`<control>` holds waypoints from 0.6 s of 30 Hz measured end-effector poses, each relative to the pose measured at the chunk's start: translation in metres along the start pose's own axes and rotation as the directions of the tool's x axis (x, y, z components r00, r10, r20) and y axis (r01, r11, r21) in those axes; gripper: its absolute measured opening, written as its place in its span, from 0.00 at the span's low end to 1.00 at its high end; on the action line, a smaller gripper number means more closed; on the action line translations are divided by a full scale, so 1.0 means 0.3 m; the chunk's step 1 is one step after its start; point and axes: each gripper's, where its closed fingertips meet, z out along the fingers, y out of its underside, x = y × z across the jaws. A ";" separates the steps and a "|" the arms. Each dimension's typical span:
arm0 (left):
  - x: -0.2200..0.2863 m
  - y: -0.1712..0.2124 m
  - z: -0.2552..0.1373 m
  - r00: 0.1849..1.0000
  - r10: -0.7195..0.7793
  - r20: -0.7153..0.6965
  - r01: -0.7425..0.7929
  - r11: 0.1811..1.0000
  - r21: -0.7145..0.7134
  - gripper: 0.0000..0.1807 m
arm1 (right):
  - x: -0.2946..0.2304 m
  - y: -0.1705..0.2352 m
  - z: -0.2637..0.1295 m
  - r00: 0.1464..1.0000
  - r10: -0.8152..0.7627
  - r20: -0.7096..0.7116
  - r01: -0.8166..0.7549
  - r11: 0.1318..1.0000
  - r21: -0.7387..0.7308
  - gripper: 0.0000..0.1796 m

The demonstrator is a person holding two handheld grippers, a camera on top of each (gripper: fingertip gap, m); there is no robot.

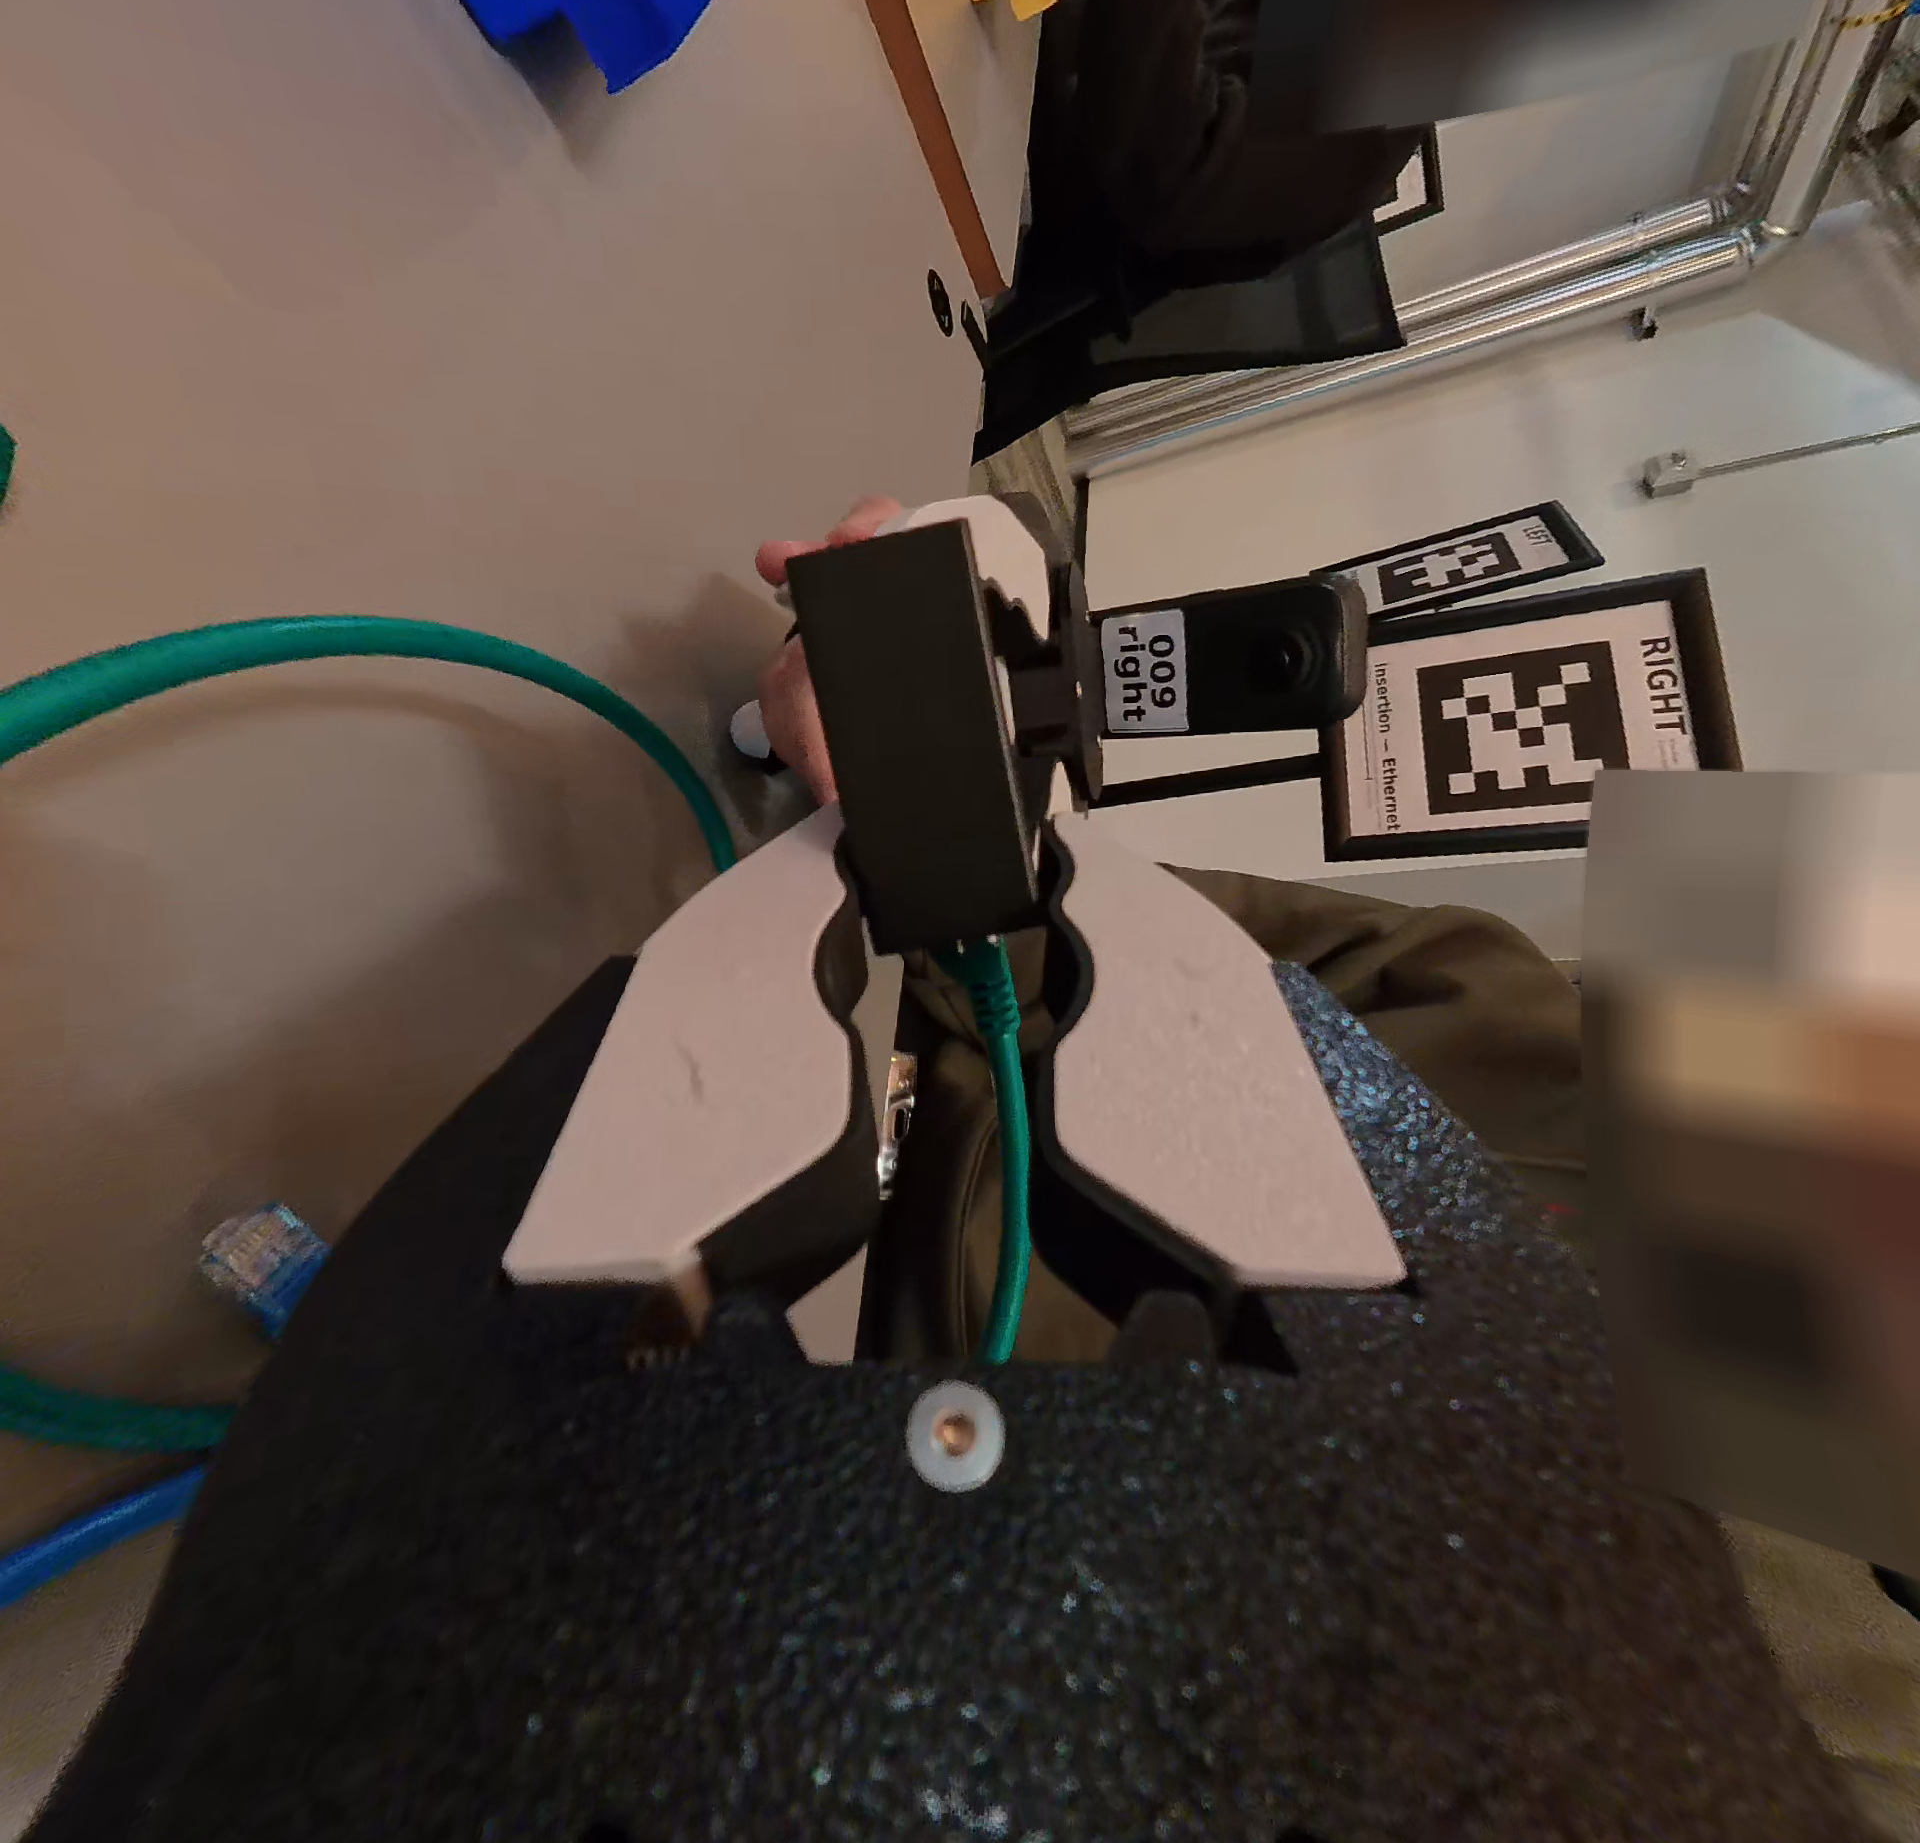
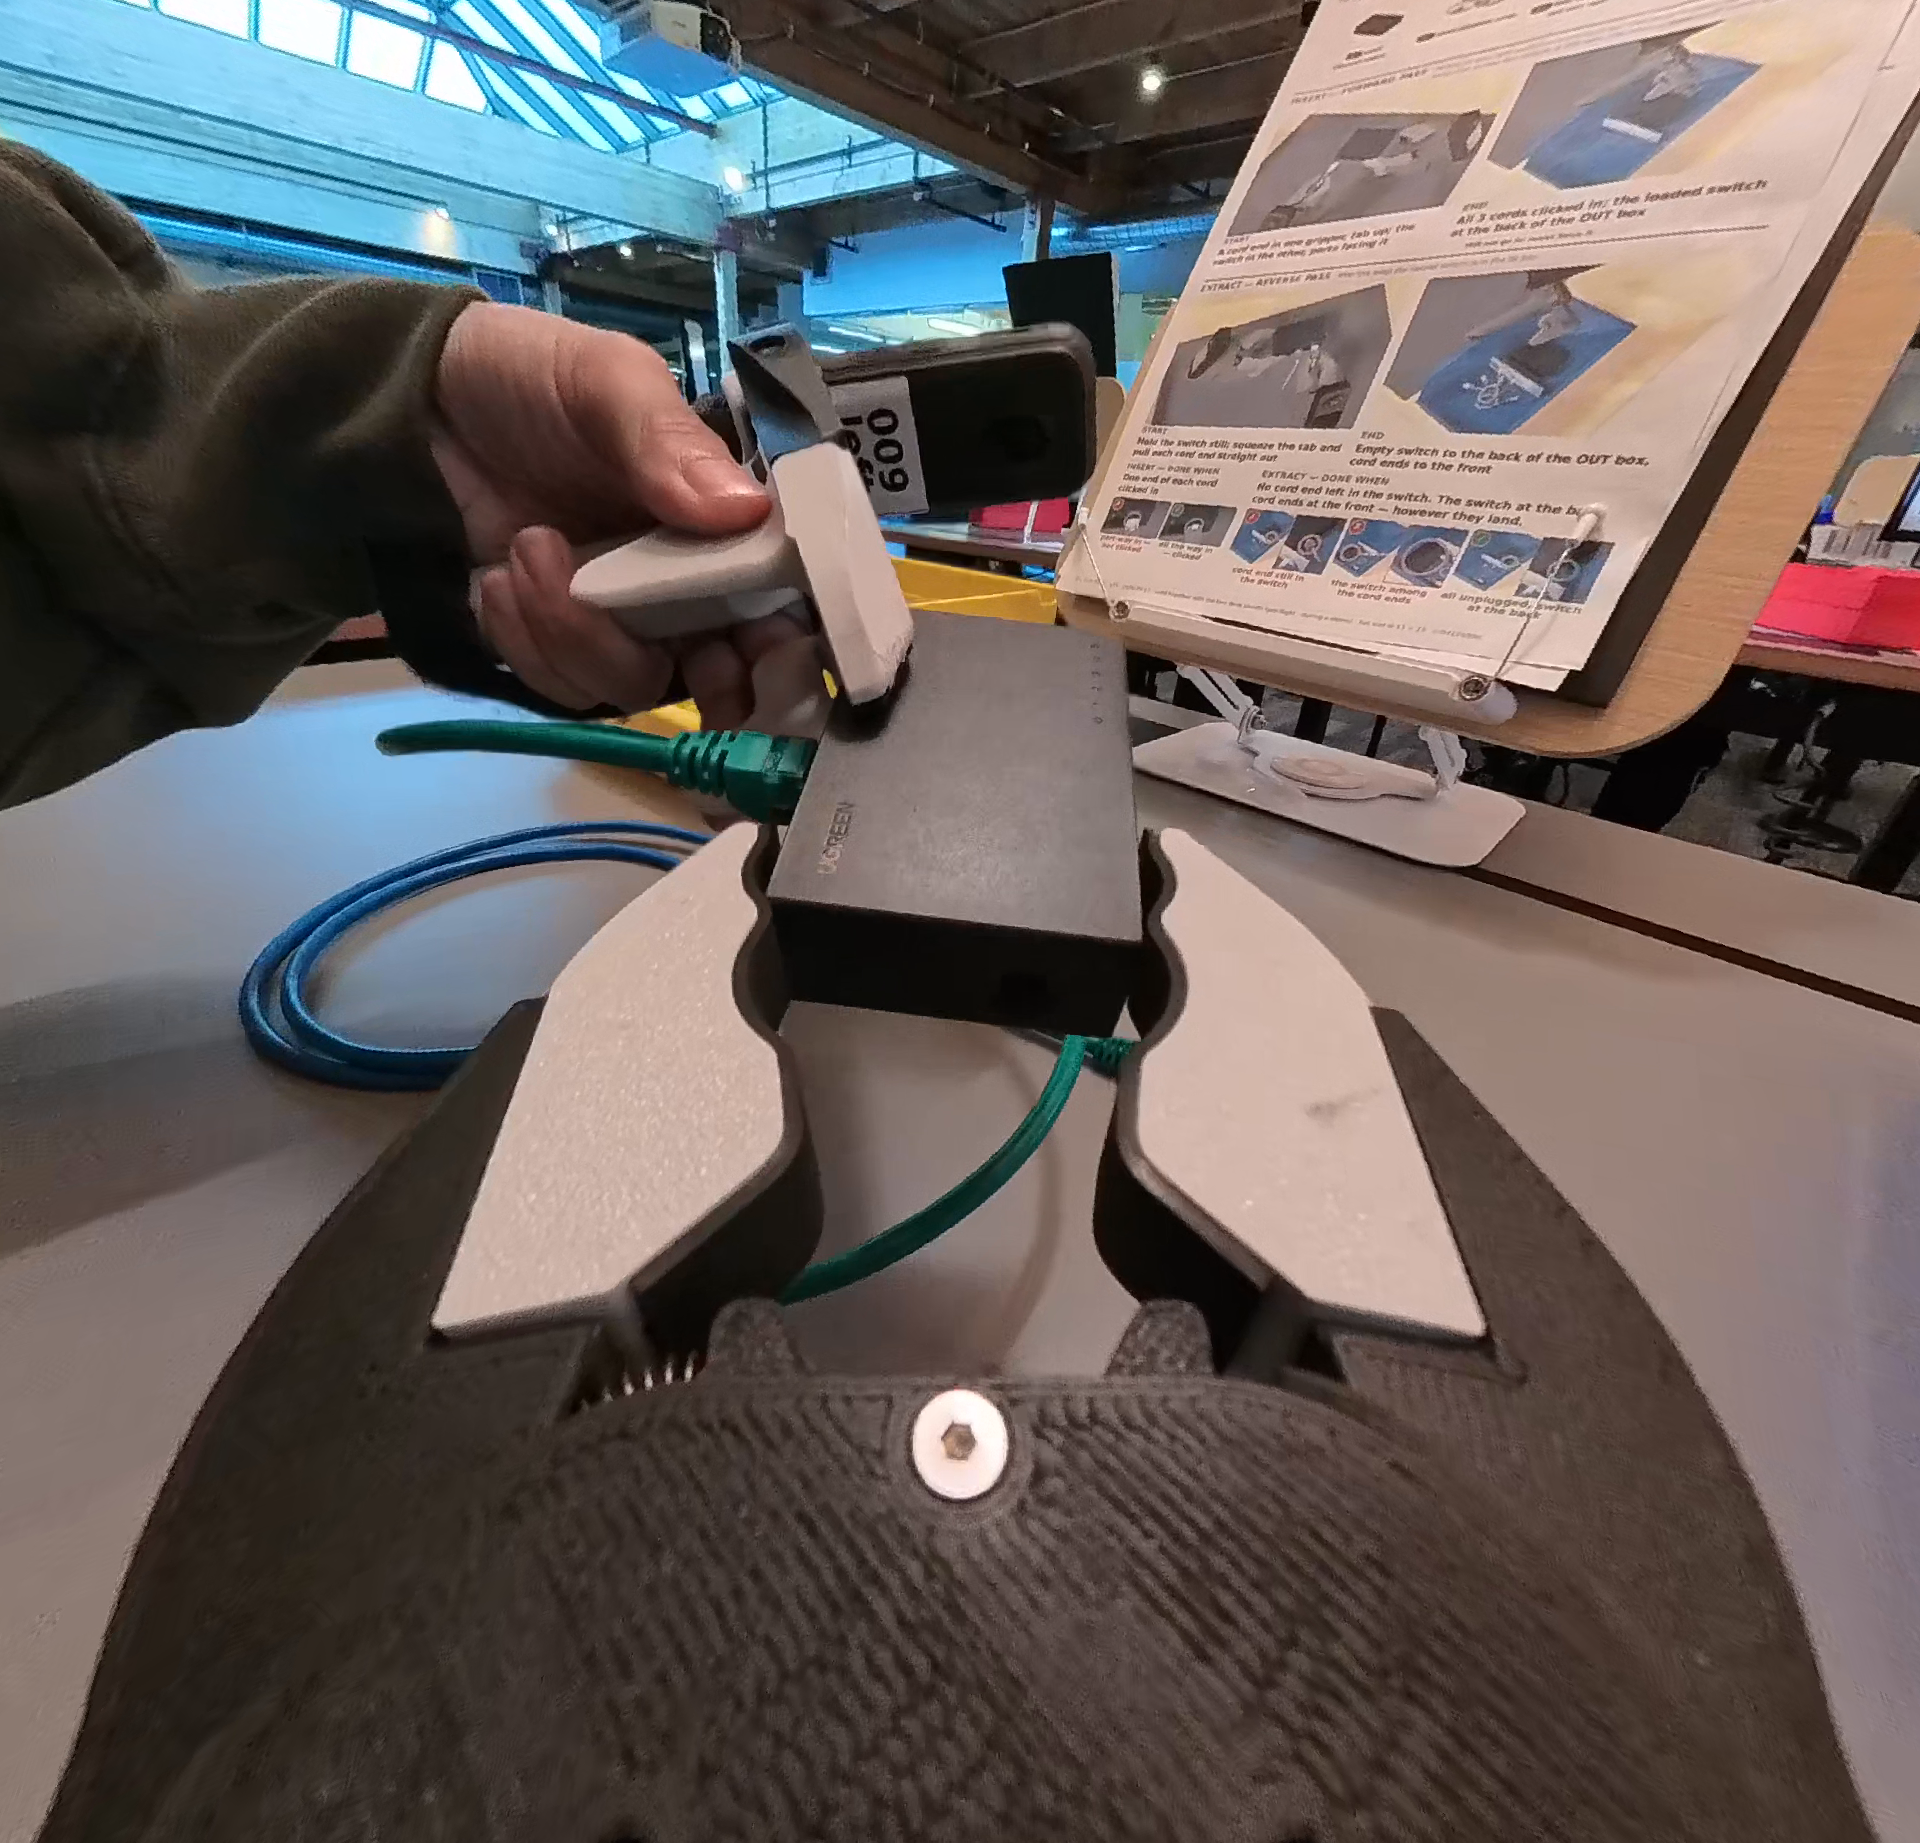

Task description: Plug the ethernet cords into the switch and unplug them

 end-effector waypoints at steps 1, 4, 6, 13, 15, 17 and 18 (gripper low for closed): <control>0.002 -0.004 0.001 1.000 0.018 -0.003 -0.018 1.000 0.011 0.16 | 0.003 -0.002 -0.002 1.000 -0.007 -0.012 0.007 1.000 0.005 0.37; -0.018 -0.020 -0.001 0.998 0.046 0.030 -0.048 0.998 0.048 0.17 | 0.010 0.004 0.000 0.999 -0.024 -0.049 0.023 1.000 -0.013 0.36; -0.027 -0.037 -0.013 0.996 0.070 0.047 -0.074 0.993 0.090 0.20 | 0.027 0.001 -0.004 0.997 0.003 -0.071 -0.004 1.000 -0.004 0.36; -0.001 -0.097 -0.119 0.937 0.232 0.259 -0.294 0.928 0.231 0.20 | 0.055 -0.016 -0.026 0.995 0.074 -0.071 -0.071 0.996 0.045 0.36; -0.034 -0.063 -0.108 0.944 0.191 0.268 -0.238 0.959 0.157 0.20 | 0.046 -0.013 -0.022 0.996 0.050 -0.070 -0.048 0.998 0.034 0.36; -0.081 -0.056 -0.102 0.949 0.127 0.288 -0.179 0.970 0.162 0.24 | 0.035 -0.012 -0.020 0.998 0.030 -0.061 -0.028 0.999 0.030 0.36; -0.106 -0.051 -0.094 0.954 0.097 0.285 -0.149 0.975 0.166 0.31 | 0.033 -0.012 -0.020 0.998 0.024 -0.060 -0.023 0.999 0.029 0.36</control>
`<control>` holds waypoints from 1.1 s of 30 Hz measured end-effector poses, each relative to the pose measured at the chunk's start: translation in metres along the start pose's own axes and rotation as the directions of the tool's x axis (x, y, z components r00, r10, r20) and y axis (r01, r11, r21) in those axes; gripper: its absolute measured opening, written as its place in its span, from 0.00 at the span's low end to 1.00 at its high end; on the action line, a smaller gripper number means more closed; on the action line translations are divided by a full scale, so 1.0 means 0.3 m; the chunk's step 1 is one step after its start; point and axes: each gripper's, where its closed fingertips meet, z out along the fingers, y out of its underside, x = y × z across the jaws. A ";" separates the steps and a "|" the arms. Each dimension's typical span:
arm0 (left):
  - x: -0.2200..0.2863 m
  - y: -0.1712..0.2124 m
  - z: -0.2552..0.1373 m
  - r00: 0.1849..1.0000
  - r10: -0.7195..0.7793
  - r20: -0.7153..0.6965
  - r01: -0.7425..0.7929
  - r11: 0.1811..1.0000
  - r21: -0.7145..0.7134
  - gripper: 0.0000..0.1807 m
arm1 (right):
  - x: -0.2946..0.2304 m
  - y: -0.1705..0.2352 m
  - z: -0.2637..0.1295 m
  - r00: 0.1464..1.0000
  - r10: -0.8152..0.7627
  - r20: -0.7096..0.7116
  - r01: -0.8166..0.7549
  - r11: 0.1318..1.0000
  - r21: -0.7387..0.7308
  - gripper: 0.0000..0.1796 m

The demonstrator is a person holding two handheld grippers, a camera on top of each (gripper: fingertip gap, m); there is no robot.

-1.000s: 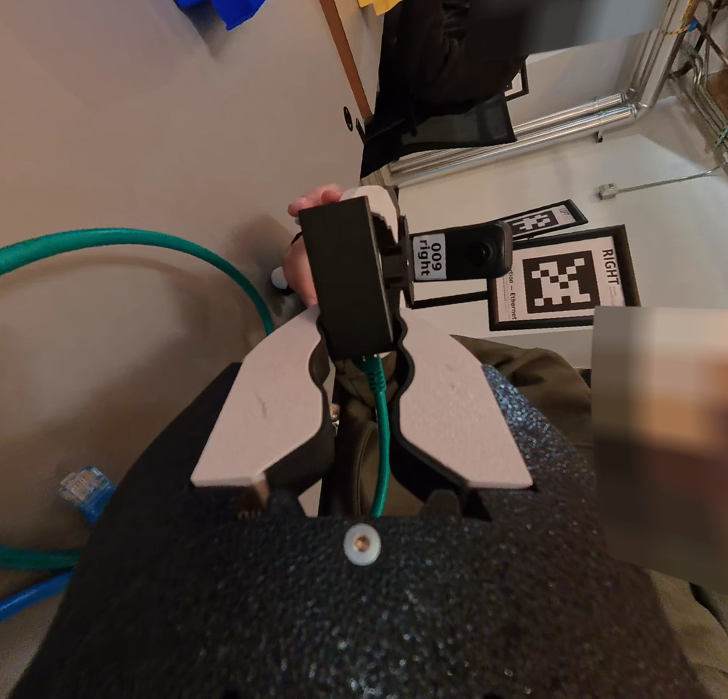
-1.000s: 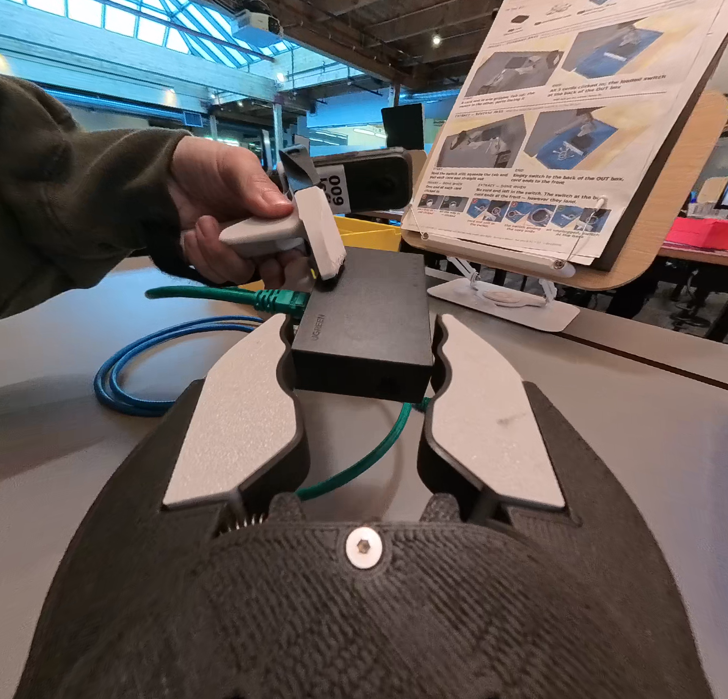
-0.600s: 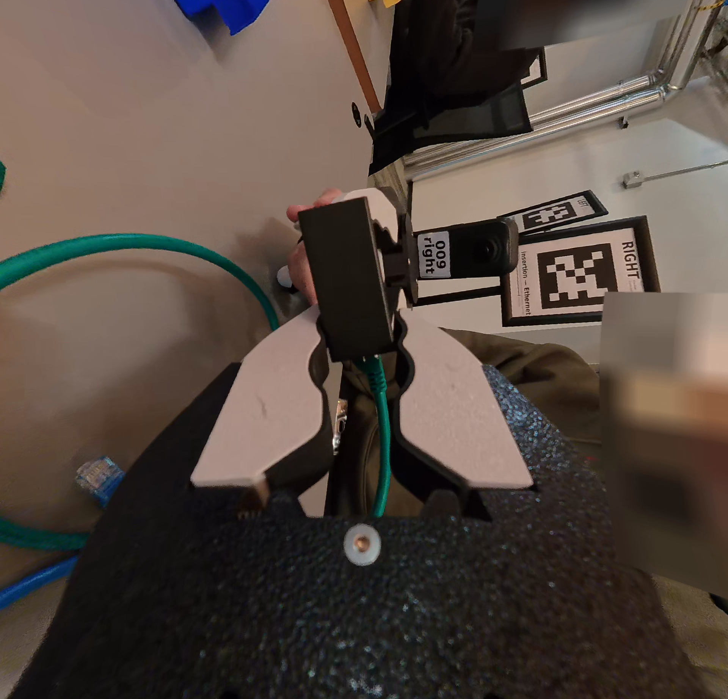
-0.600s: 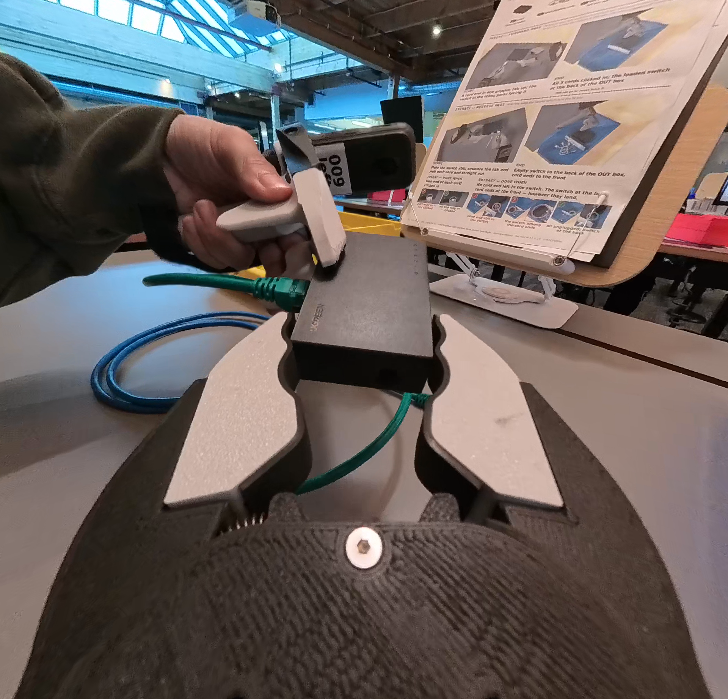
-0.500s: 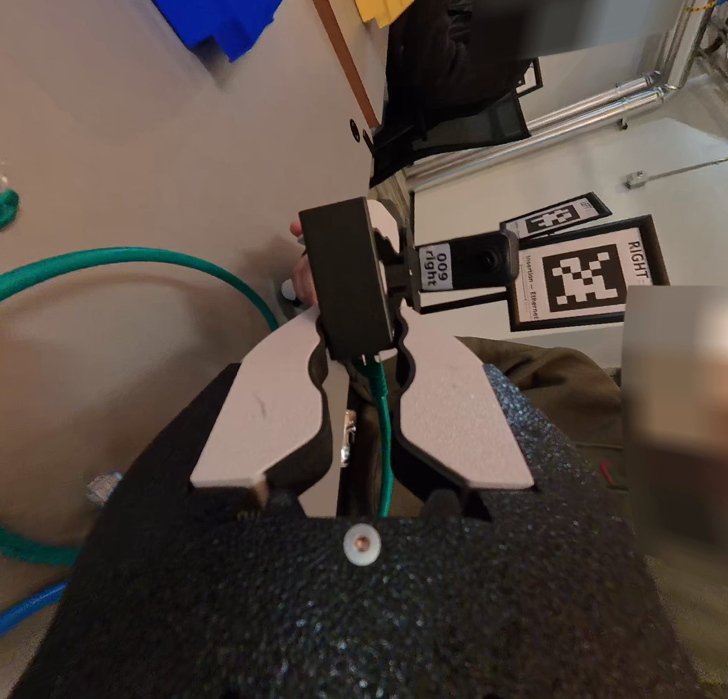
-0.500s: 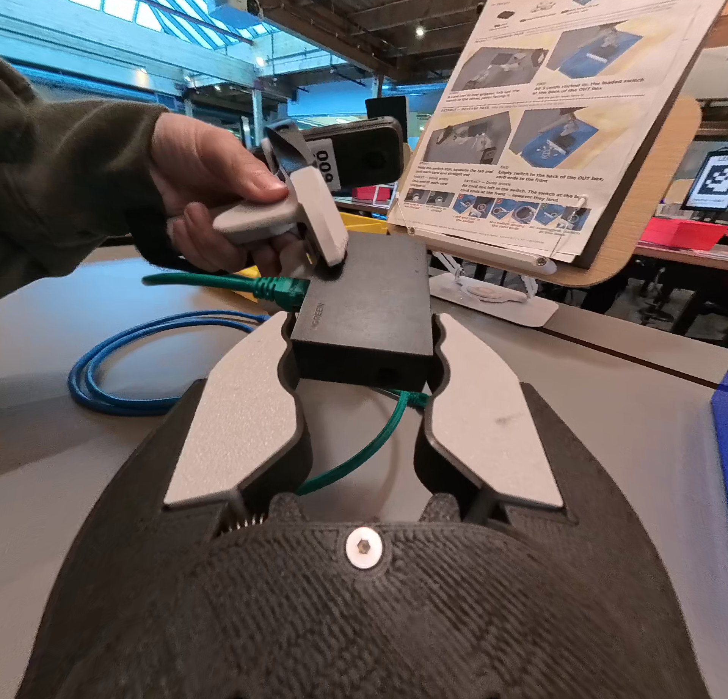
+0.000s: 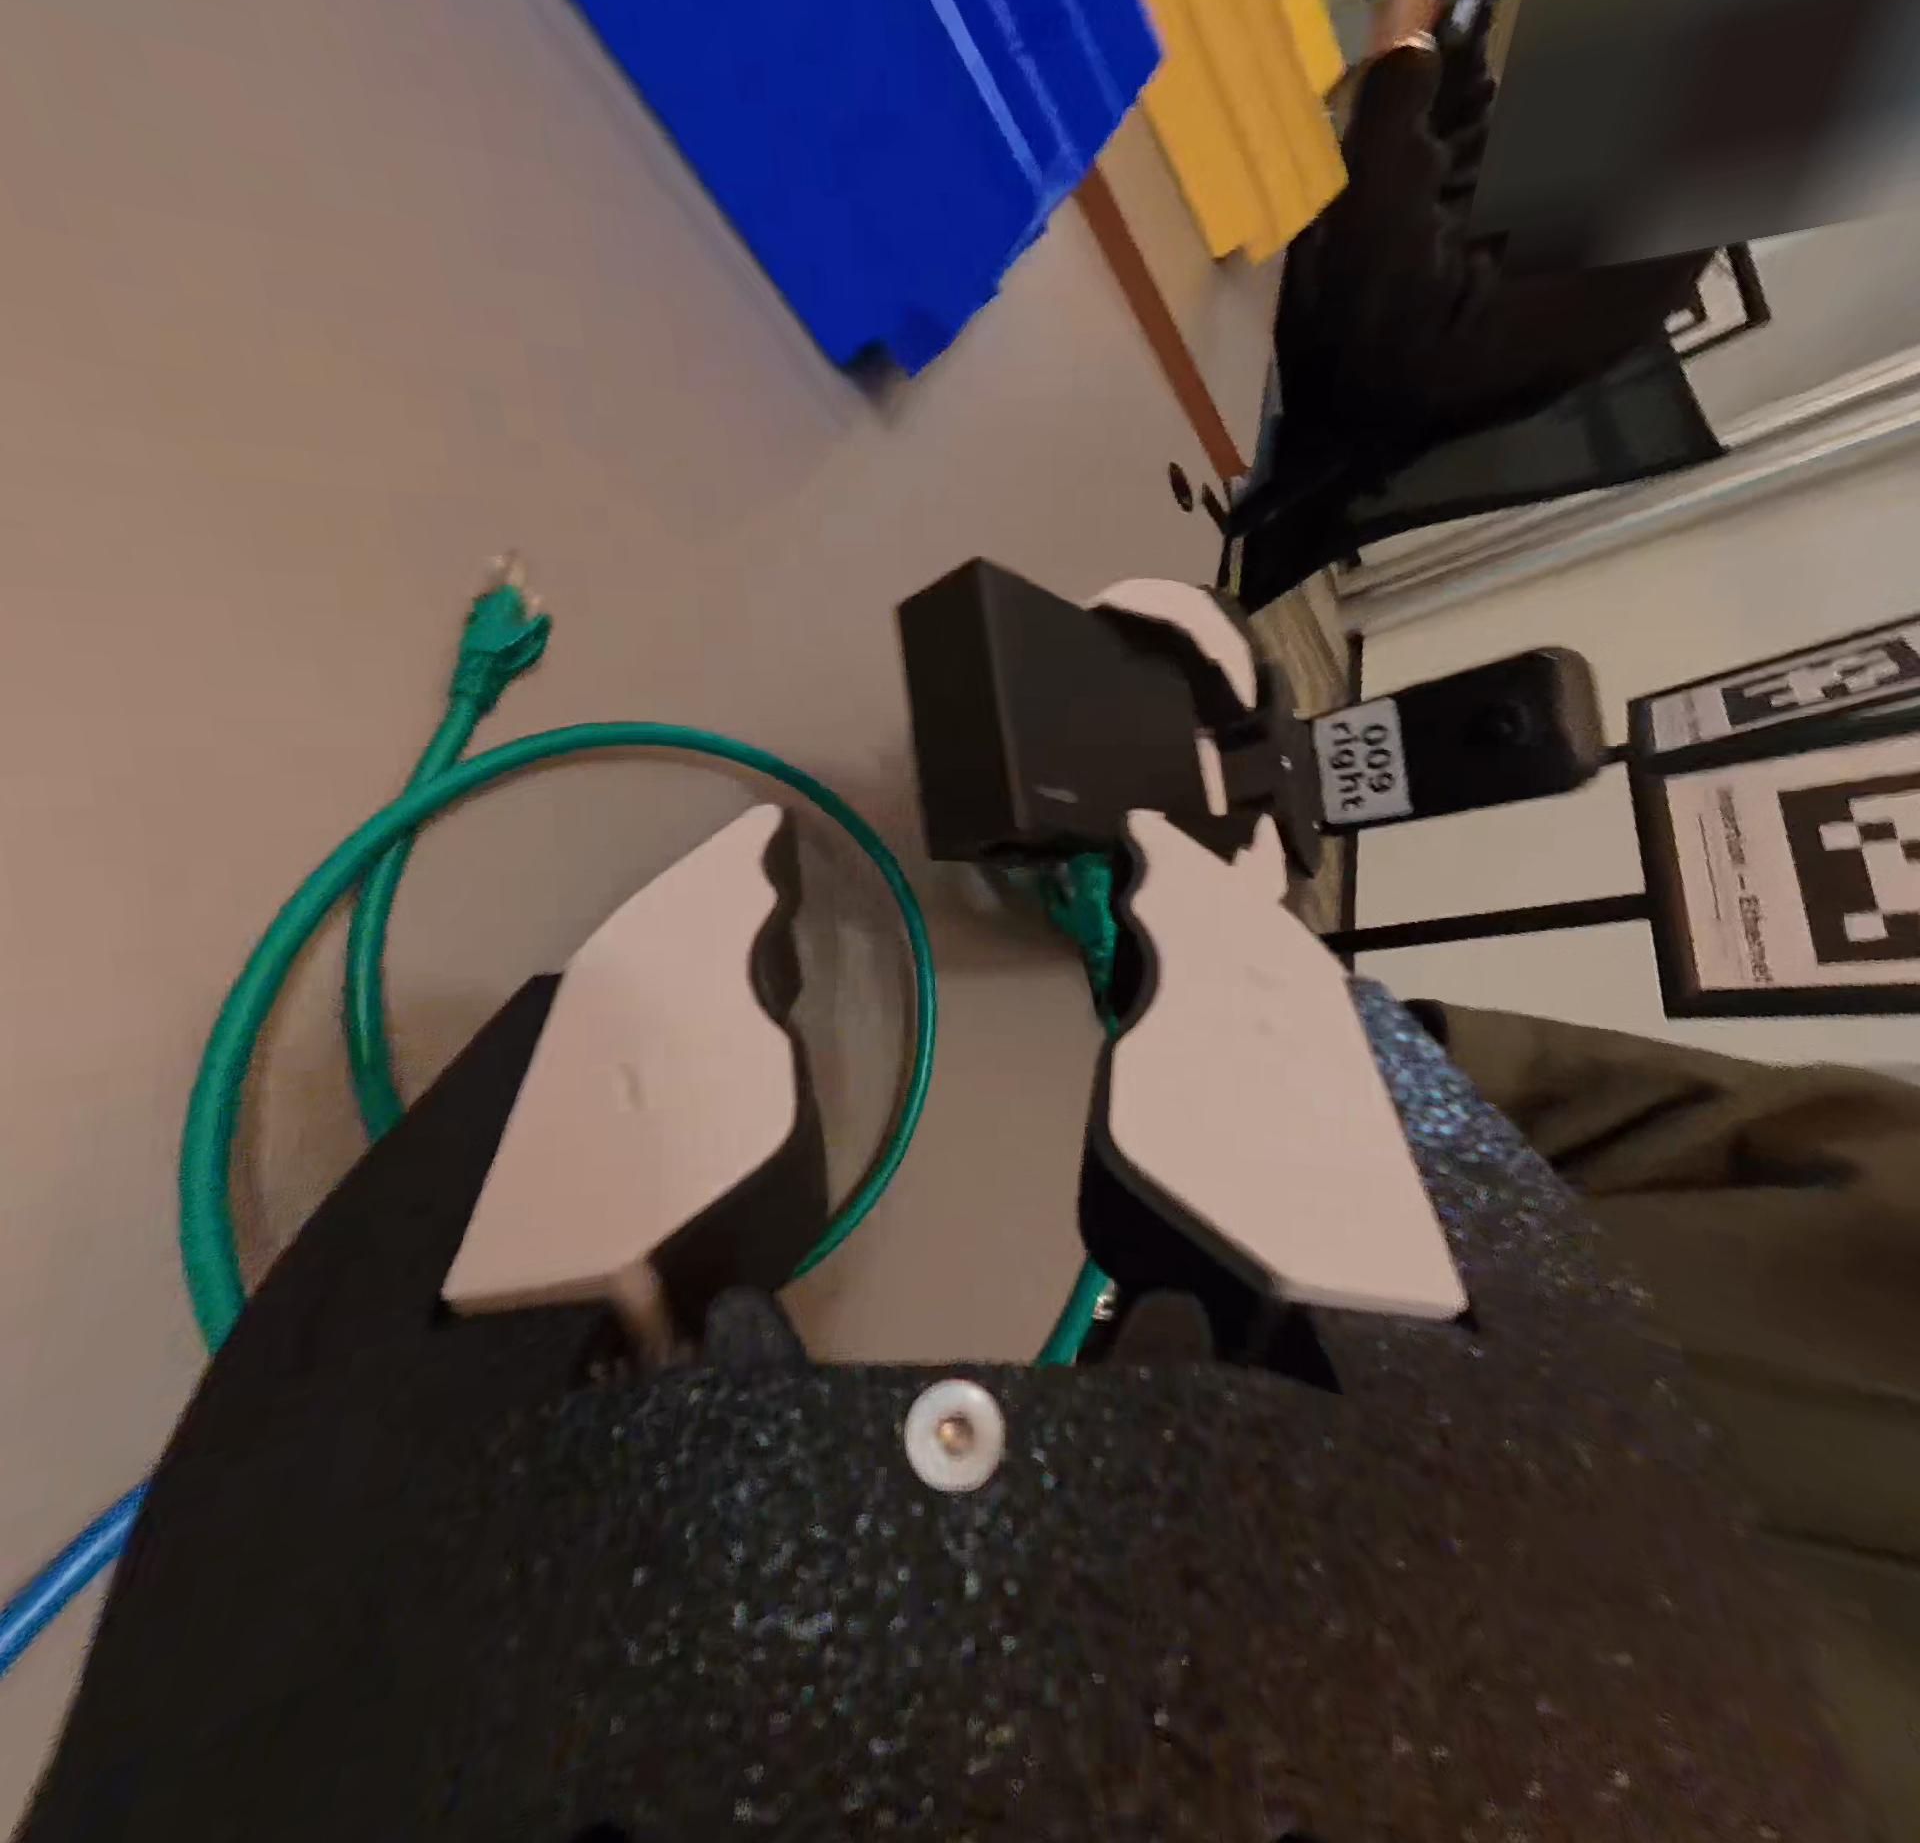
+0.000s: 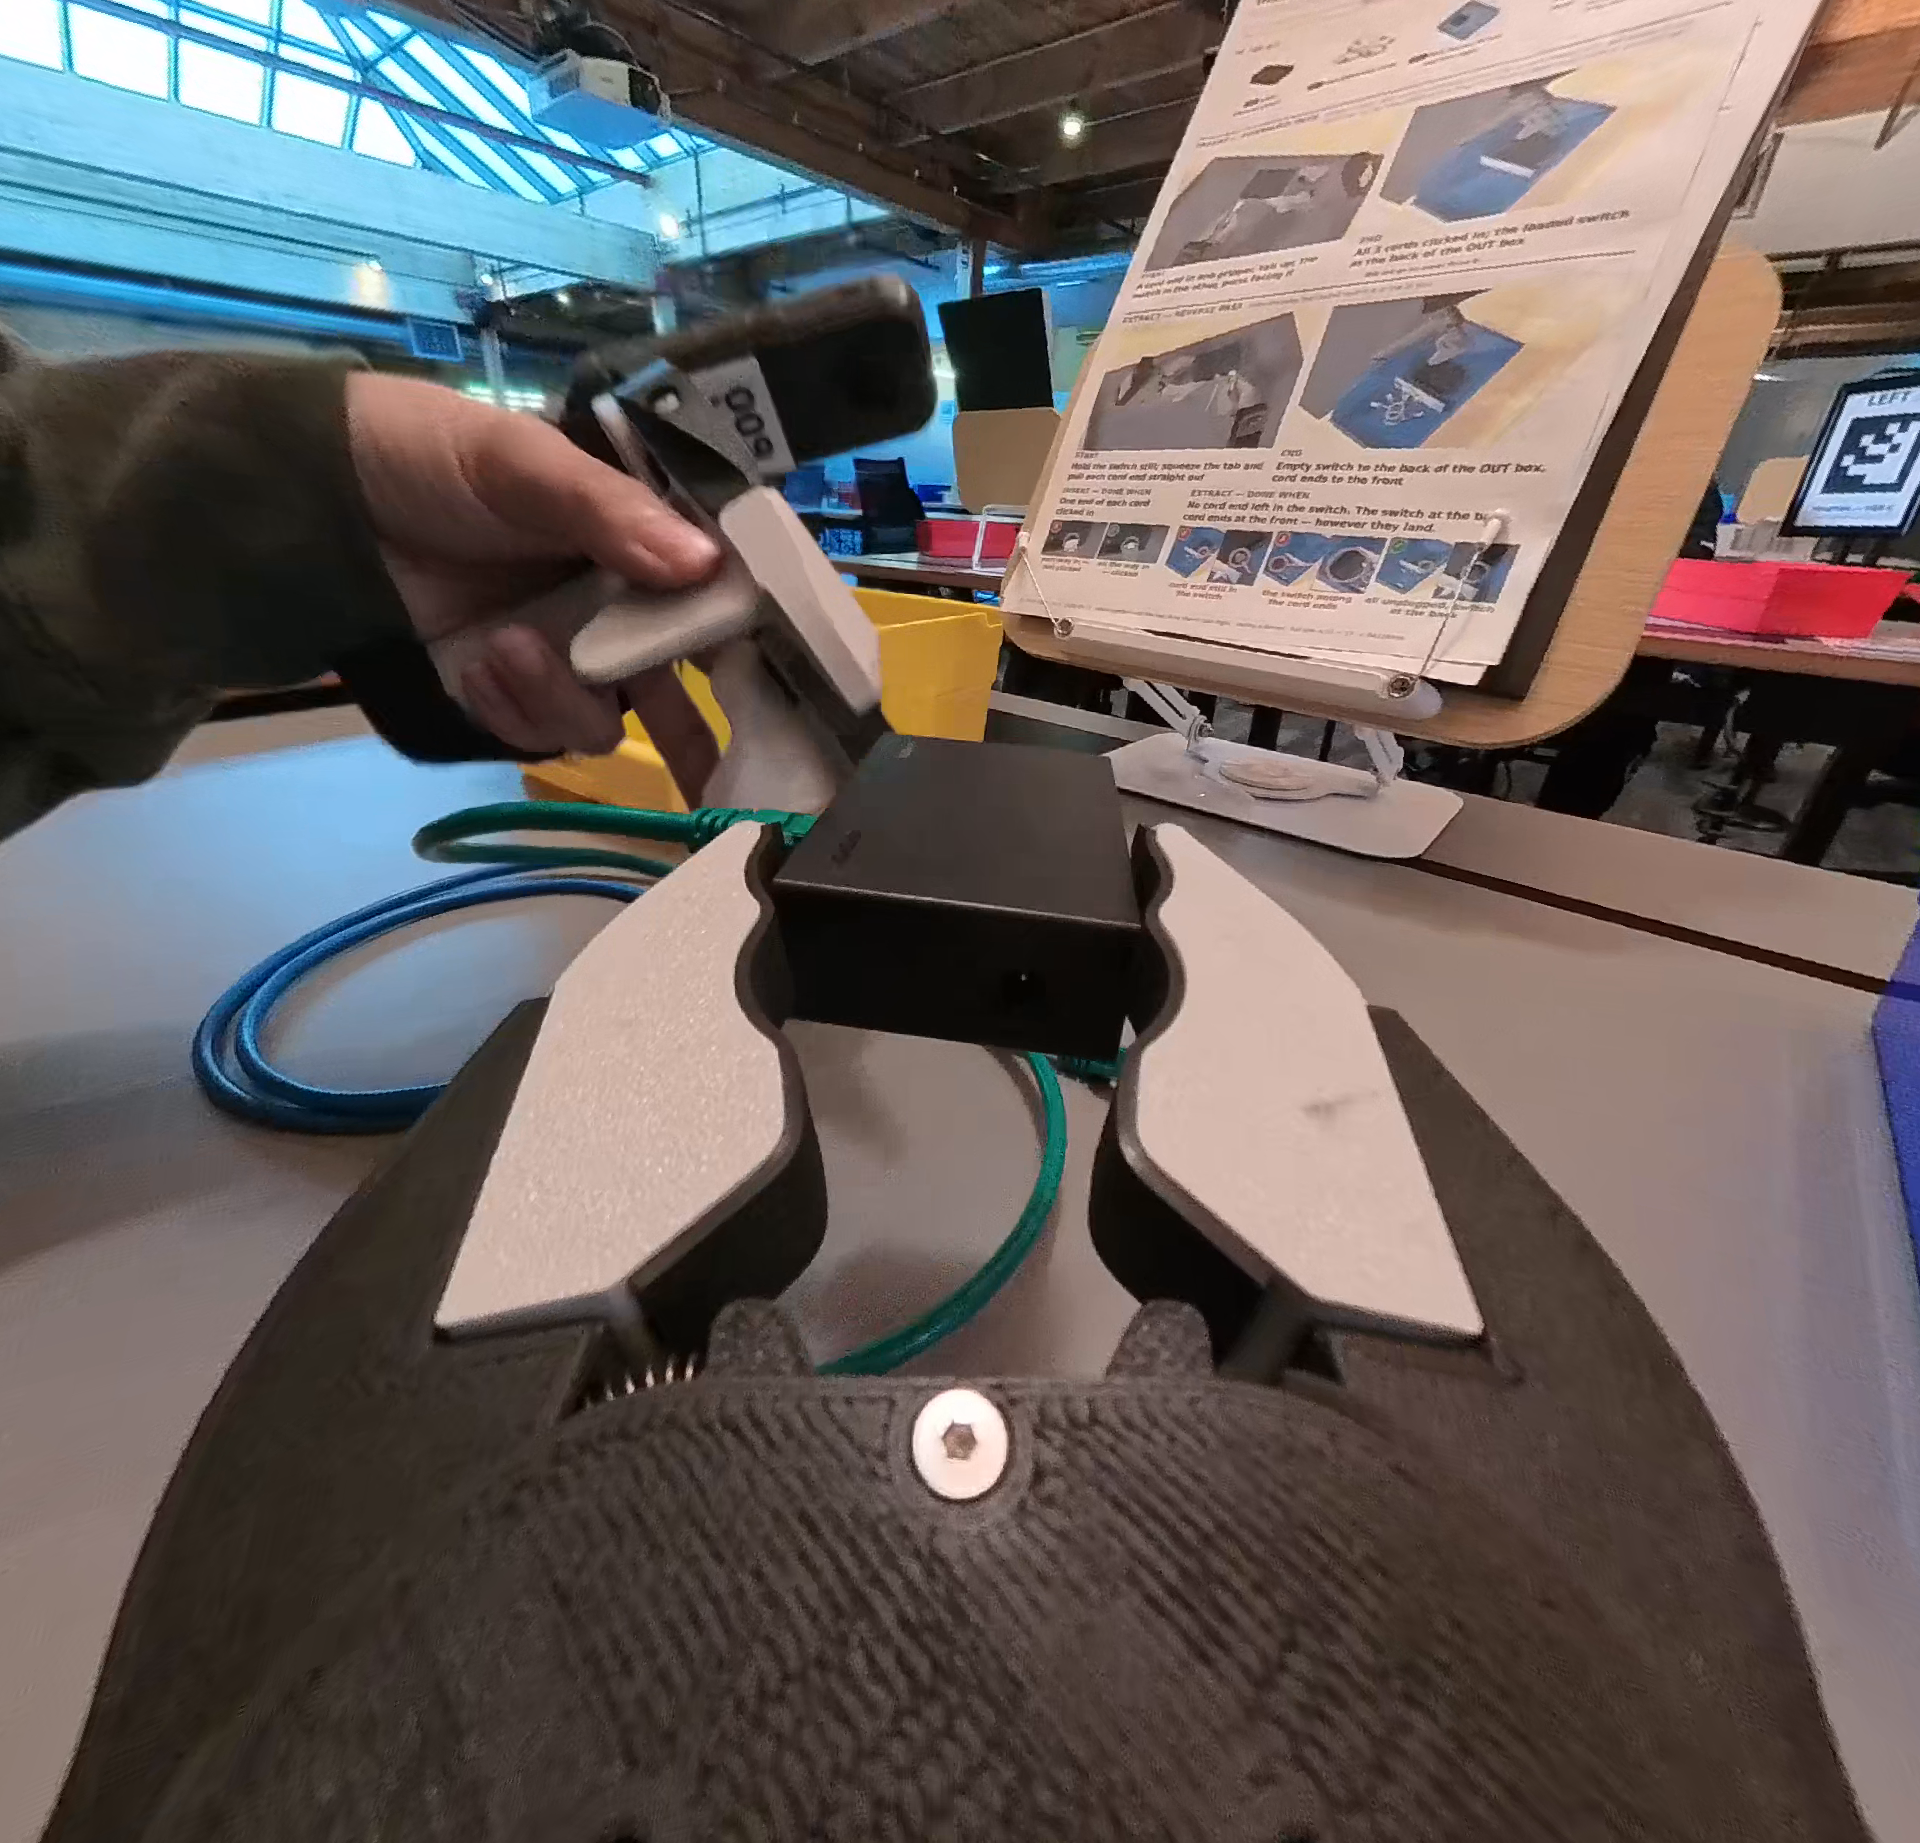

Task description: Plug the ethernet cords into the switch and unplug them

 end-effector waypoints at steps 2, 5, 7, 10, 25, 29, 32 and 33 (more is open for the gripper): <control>0.009 0.017 0.036 0.991 -0.062 -0.121 0.061 0.998 -0.007 0.32 | -0.010 0.000 0.001 1.000 -0.006 0.019 0.006 1.000 0.000 0.36; 0.085 0.005 0.067 0.889 -0.200 -0.412 0.214 0.977 -0.013 0.31 | -0.036 -0.002 0.002 0.998 -0.022 0.063 0.021 1.000 0.008 0.36; 0.087 0.004 0.084 0.872 -0.208 -0.444 0.227 0.974 -0.011 0.24 | -0.033 -0.002 0.002 0.998 -0.021 0.058 0.020 1.000 0.007 0.36; 0.082 -0.004 0.085 0.880 -0.234 -0.414 0.252 0.968 -0.012 0.17 | -0.028 0.001 0.004 0.999 -0.017 0.047 0.017 1.000 -0.001 0.35; 0.098 -0.056 0.053 0.974 -0.168 -0.154 0.177 0.983 0.050 0.15 | -0.023 0.027 0.020 0.999 -0.024 0.024 0.026 0.997 -0.067 0.35; 0.099 -0.058 0.049 0.975 -0.121 -0.184 0.137 0.988 0.077 0.16 | -0.025 0.030 0.023 0.999 -0.053 0.006 0.054 0.996 -0.074 0.35; 0.109 -0.059 0.052 0.973 -0.094 -0.209 0.114 0.990 0.086 0.22 | -0.018 0.024 0.019 1.000 -0.030 0.007 0.030 0.998 -0.061 0.35; 0.113 -0.059 0.052 0.973 -0.086 -0.214 0.107 0.991 0.085 0.23 | -0.016 0.022 0.017 1.000 -0.025 0.008 0.026 0.998 -0.055 0.35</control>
